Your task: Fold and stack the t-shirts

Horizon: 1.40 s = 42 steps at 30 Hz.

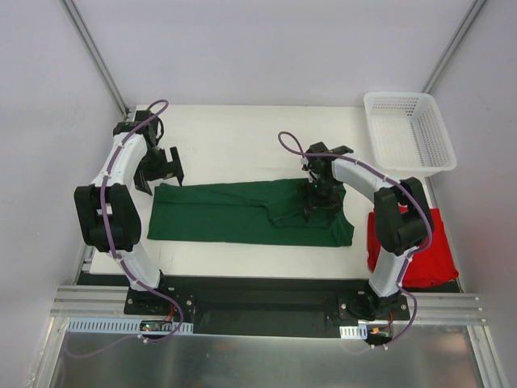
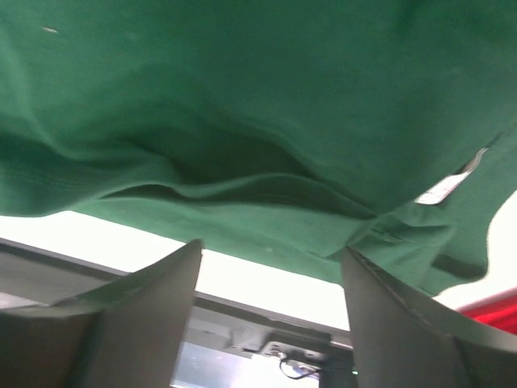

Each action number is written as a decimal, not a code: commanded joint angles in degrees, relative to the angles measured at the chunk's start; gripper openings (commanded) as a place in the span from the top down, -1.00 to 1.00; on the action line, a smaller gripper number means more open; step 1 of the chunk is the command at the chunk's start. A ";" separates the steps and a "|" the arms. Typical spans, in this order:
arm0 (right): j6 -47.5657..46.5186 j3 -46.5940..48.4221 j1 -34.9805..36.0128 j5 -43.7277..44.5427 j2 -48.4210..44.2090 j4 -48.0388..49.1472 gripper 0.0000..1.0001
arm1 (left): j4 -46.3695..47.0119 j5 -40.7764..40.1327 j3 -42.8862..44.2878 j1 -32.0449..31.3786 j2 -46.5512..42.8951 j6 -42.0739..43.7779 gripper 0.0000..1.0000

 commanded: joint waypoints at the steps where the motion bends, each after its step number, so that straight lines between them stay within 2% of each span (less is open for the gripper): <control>1: -0.74 -0.90 0.26 0.64 0.43 -0.01 -0.45 | -0.73 0.08 -0.61 -0.87 -2.49 -0.75 -0.99; 2: -0.82 -0.90 0.17 0.47 0.52 0.17 -0.18 | -0.73 0.17 -0.61 -0.79 -2.41 -0.75 -0.99; 5: -0.74 -0.91 0.17 0.11 0.52 0.26 0.19 | -0.56 0.26 -0.61 -0.88 -2.32 -0.66 -0.99; 7: -0.65 -0.64 0.26 0.11 0.00 0.08 0.29 | -0.65 0.17 -0.52 -0.88 -2.23 -0.57 -0.99; 12: -0.30 0.50 0.17 -0.32 -1.41 -1.94 0.78 | -0.56 0.43 0.18 -0.96 -1.53 -0.57 -0.99; 16: 0.14 -0.28 0.70 -0.33 -3.95 -3.26 0.98 | -0.65 0.52 0.62 -1.05 -1.18 -0.57 -0.99; 22: 1.11 -2.92 2.81 1.34 -6.77 -3.08 0.97 | -0.56 0.87 1.41 -1.14 -0.47 -0.66 -0.99; 24: 0.85 -2.14 2.89 3.35 -6.42 -3.17 0.57 | -0.47 1.14 1.32 -1.31 -0.30 -0.75 -0.99; 25: 0.50 -0.92 2.81 4.41 -6.25 -3.26 0.29 | -0.47 1.23 1.23 -1.49 -0.30 -0.75 -0.99; 27: 0.06 0.58 2.72 8.08 -5.90 -3.43 0.14 | -0.38 1.23 1.15 -1.58 -0.29 -0.83 -0.99; 28: -0.12 2.33 2.20 8.81 -5.02 -3.61 -0.06 | -0.21 1.23 1.15 -1.67 -0.21 -0.75 -0.99; 29: -0.38 3.22 1.84 9.07 -4.14 -3.78 -0.17 | -0.29 1.23 0.88 -1.75 -0.30 -0.75 -0.99; 31: -0.47 4.89 0.70 9.08 -2.04 -4.05 -0.24 | -0.21 1.23 0.88 -1.75 -0.38 -0.66 -0.99; 35: -1.61 7.35 -0.44 6.80 1.48 -3.35 -0.24 | -0.21 0.97 0.79 -1.75 -0.56 -0.40 -0.99; 42: -1.79 6.39 -0.71 2.05 4.65 -2.20 -0.05 | -0.30 0.17 1.23 -1.75 -0.47 0.39 -0.99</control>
